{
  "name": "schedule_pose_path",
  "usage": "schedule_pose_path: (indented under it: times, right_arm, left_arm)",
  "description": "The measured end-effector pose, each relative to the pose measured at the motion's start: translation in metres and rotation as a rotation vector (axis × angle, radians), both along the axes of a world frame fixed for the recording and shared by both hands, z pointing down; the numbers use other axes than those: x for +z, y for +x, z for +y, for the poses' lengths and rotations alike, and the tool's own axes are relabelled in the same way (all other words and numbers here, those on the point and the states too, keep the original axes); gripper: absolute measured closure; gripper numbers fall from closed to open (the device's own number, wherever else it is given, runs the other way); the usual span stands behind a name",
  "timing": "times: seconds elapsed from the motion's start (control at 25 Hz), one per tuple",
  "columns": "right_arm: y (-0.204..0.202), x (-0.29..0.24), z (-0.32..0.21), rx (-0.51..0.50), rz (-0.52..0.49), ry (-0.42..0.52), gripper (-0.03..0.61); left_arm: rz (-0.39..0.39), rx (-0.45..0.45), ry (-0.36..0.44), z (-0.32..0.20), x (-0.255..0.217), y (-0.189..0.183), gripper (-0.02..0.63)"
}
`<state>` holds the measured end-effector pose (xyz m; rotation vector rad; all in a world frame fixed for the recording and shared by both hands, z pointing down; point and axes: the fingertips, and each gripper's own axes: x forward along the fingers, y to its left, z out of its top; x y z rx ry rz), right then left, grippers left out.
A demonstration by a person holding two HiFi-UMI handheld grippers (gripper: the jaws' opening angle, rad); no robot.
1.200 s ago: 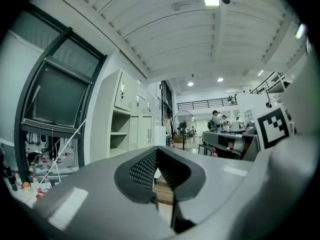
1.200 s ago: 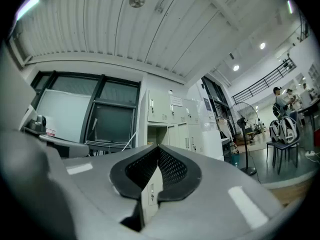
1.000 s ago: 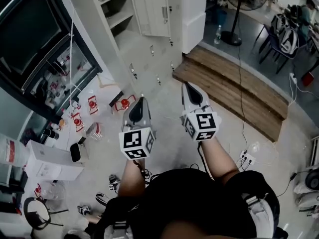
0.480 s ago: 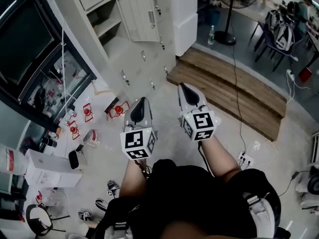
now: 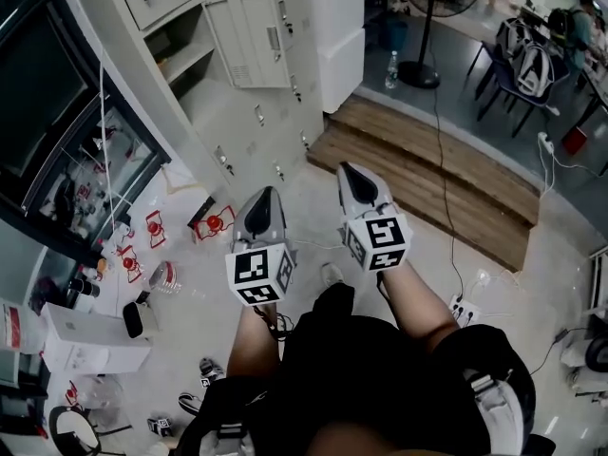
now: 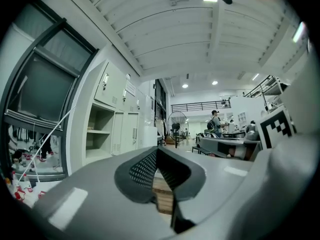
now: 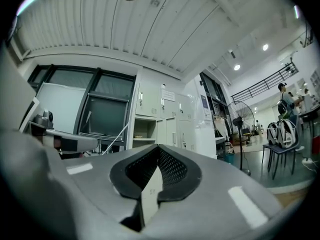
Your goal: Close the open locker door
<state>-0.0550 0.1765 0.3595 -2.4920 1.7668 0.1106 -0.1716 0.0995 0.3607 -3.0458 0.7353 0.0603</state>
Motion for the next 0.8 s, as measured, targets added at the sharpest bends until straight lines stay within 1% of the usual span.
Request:
schedule_pose_path:
  times: [0.16,0.36,0.56,0.8]
  right_arm:
    - [0.023,0.007,-0.015,0.008,0.0,-0.005,0.569]
    - [0.06,0.017,-0.047,0.004,-0.001,-0.029,0.568]
    - [0.104,0.017,-0.091,-0.002,-0.013,-0.033,0.569]
    - [0.156,0.013,-0.148,-0.019,-0.031,-0.026,0.569]
  left_arm:
    - [-0.003,0.021,-0.01,-0.014,0.01,0.029,0.614]
    - [0.003,0.021,-0.029,-0.044,0.017,0.067,0.614]
    - [-0.013,0.012,-0.047,-0.087,0.023,0.108,0.614]
    - [-0.023,-0.006,-0.045,-0.145,0.017,0.156,0.614]
